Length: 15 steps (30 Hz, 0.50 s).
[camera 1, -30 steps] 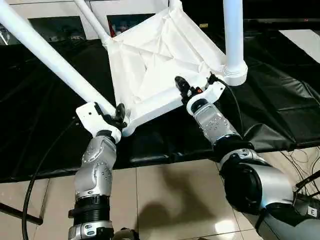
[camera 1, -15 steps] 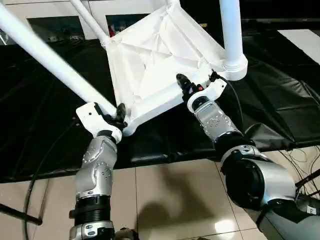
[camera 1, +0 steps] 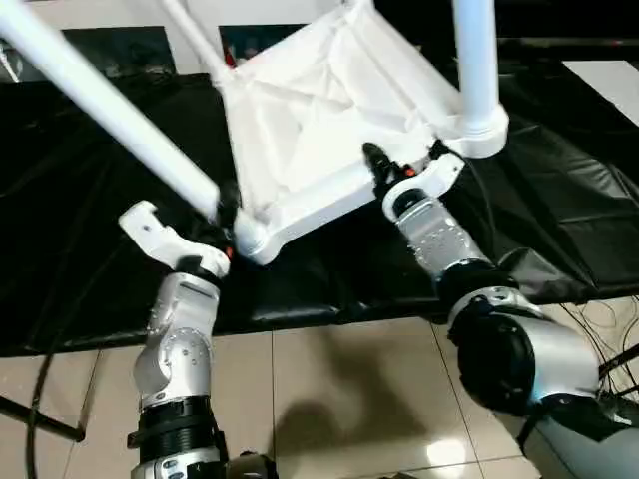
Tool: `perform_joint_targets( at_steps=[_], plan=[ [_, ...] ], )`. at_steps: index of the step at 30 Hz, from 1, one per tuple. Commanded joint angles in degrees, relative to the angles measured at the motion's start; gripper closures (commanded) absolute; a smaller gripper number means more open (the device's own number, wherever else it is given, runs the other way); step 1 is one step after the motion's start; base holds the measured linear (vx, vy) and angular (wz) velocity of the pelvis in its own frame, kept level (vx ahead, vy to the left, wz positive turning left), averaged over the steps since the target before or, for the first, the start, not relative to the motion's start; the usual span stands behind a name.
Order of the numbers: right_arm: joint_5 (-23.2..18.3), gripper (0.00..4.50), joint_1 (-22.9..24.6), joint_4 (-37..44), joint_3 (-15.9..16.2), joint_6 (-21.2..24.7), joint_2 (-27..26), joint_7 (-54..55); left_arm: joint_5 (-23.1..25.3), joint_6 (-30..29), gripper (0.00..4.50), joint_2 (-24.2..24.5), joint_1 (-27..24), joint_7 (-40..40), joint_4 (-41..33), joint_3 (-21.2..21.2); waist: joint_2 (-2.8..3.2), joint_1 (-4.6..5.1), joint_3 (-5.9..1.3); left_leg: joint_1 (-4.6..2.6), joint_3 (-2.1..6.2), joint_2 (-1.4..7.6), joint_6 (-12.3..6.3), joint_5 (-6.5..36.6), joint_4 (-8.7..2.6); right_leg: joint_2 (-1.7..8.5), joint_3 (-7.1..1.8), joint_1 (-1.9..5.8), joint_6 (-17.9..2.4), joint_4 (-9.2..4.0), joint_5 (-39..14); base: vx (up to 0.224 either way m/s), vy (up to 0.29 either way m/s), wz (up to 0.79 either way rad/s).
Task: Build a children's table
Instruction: Flip table
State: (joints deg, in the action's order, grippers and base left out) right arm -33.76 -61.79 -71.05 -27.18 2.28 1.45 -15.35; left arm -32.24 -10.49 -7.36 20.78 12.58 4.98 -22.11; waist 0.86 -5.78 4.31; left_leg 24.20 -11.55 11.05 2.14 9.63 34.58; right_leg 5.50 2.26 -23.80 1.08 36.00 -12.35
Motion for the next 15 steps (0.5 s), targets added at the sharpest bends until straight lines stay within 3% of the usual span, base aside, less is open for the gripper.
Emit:
perform_joint_targets(
  at_steps=[1,6,10,12,15],
  plan=[
    [3.1,2.20,0.3,1.3,0.1,-1.7,4.5,3.0,-2.2,2.0,1.06,-0.3,-1.2,1.5,-2.8,-1.5,-0.65,0.47,-4.41,-2.37,0.38,2.13,-8.00,2.4,-3.13,2.00,-1.36,2.52,-15.7,-2.71,5.5,0.000,0.000,0.00],
    [5.0,2.23,1.2,1.8,1.5,-1.3,6.8,3.3,-3.8,3.2,1.06,1.0,-0.8,4.4,-5.7,-1.2,-0.84,0.21,-4.39,-2.30,0.29,2.07,-7.06,3.2,-3.07,1.94,-1.43,2.59,-15.1,-2.74,4.4,0.000,0.000,0.00],
    [6.6,2.24,2.2,2.4,2.6,-0.7,9.4,3.6,-3.8,7.5,1.06,2.7,1.7,4.7,-6.9,-2.6,-0.99,0.16,-4.39,-2.32,0.28,1.96,-6.64,3.8,-3.04,1.88,-1.46,2.65,-14.3,-2.86,3.5,0.000,0.000,0.00],
    [6.9,2.25,2.6,2.7,2.8,-0.3,11.1,3.9,-1.1,11.6,1.06,3.5,2.9,3.2,-7.4,-2.6,-1.00,0.06,-4.55,-2.56,0.30,2.09,-6.48,3.9,-2.96,1.85,-1.50,2.62,-13.8,-2.84,3.6,0.000,0.000,0.00],
    [7.5,2.25,3.0,3.4,3.3,0.2,12.7,3.9,3.2,15.3,1.06,4.2,3.4,1.8,-8.2,-1.8,-1.10,0.15,-4.58,-2.29,0.36,2.07,-6.56,3.4,-2.90,1.88,-1.43,2.73,-13.7,-2.71,3.8,0.000,0.000,0.00]
  ],
)
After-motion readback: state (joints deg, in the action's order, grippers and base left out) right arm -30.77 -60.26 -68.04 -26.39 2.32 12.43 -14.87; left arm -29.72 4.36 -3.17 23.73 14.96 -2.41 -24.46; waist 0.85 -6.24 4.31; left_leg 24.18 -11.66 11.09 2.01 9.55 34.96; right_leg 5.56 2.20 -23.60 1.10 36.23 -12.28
